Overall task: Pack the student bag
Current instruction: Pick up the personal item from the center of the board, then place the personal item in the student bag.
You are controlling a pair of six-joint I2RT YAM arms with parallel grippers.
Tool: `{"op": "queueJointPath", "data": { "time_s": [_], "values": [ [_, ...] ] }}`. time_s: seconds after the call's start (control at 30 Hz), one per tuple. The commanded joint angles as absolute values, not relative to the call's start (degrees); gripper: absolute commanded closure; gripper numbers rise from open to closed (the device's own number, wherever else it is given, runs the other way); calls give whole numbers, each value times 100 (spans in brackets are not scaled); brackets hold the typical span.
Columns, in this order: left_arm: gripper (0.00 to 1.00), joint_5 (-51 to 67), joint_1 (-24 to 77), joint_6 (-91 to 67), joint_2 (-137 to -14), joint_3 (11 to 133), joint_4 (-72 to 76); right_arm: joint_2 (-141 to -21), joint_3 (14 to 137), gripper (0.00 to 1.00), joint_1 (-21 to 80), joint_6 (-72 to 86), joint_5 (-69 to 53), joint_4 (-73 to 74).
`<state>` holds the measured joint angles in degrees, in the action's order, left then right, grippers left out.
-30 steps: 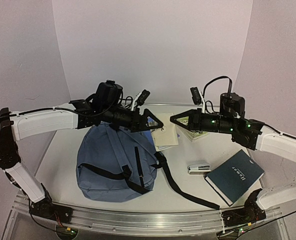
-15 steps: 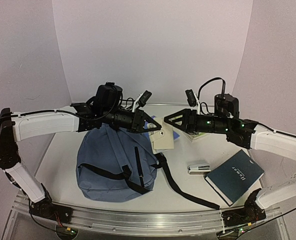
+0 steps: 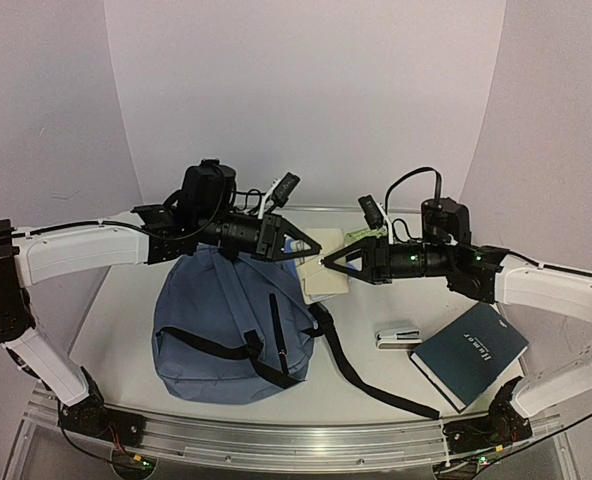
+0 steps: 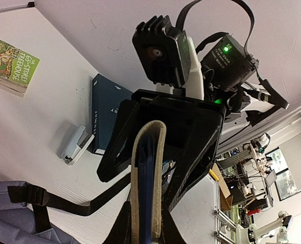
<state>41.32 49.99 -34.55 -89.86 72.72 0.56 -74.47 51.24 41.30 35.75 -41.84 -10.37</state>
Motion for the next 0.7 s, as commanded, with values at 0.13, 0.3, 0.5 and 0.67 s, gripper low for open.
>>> {"op": "queueJointPath", "data": {
  "time_s": [0.13, 0.3, 0.5, 0.67],
  "values": [
    [94, 4080, 5027, -3430, -8778, 7386, 107, -7218, 5197, 92, 4175, 3524, -4274, -1450],
    [42, 2630, 5019, -3341, -8760, 7306, -837, -7182, 5163, 100, 4177, 3762, -3439, -1282],
    [27, 444, 5016, -3932, -9061, 7371, -2432, -7676, 5238, 100, 4429, 3986, -2926, -1016],
    [25, -271, 5022, -4469, -9189, 7258, -3036, -8170, 5409, 100, 4655, 4219, -2583, -1011]
  ]
}}
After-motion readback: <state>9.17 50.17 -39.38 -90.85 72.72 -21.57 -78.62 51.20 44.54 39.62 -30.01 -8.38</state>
